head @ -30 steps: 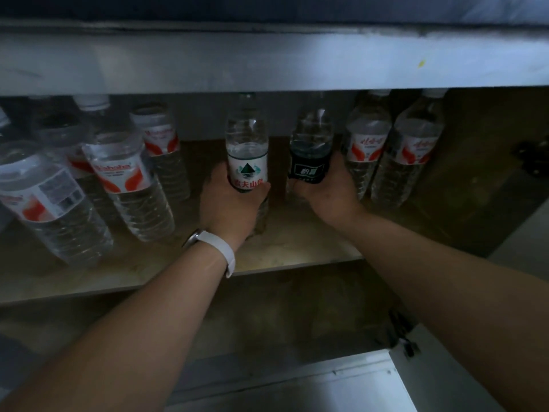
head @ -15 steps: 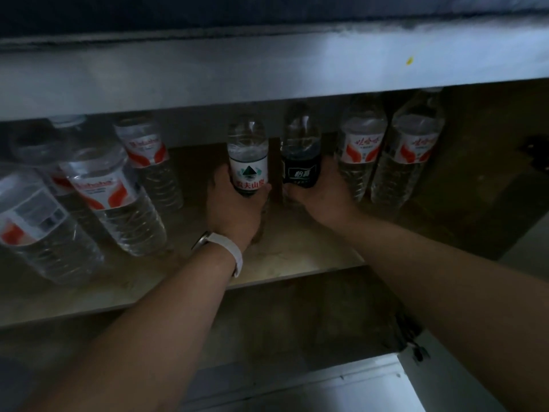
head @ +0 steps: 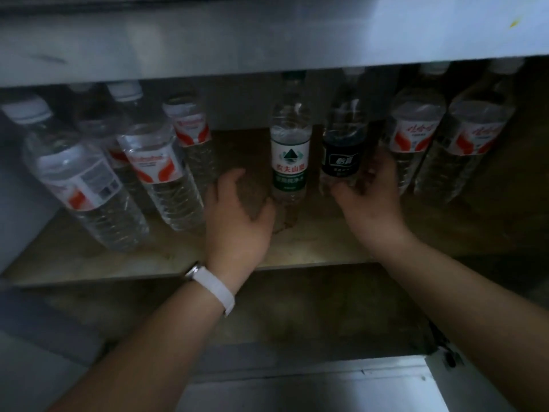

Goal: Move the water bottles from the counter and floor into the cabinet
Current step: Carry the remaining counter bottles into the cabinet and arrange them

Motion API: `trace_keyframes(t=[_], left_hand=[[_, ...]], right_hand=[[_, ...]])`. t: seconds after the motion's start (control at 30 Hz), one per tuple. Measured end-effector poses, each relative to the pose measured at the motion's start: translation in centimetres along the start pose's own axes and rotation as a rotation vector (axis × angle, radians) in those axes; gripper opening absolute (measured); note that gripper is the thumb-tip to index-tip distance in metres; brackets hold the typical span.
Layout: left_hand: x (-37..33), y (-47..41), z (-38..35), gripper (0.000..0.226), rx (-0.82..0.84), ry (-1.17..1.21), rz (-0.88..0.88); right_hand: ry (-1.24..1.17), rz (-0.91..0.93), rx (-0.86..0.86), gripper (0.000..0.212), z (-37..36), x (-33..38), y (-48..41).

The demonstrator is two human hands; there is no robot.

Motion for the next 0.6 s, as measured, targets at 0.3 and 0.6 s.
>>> trace_keyframes(t=[0.3,0.6], left_hand=[[5.7,1.3,8.9,0.055,-0.410,0.091,0.011],[7.8,-2.3,7.3,0.080,-0.267,0.079,0.148]], right_hand=[[0.006,0.005,0.221,0.046,-9.3,3.3,3.7],[0.122,0.028,0.409,0.062,-20.6,3.0,0.2]])
Point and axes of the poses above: each hand's wrist, its own y-axis away from the middle knuckle, its own z-axis out of the back of the hand, x = y × z, the point moved 9 cm from there along -y, towards the middle knuckle, and after that the axes turned 10 degrees about -y, right-handed, at the moved point
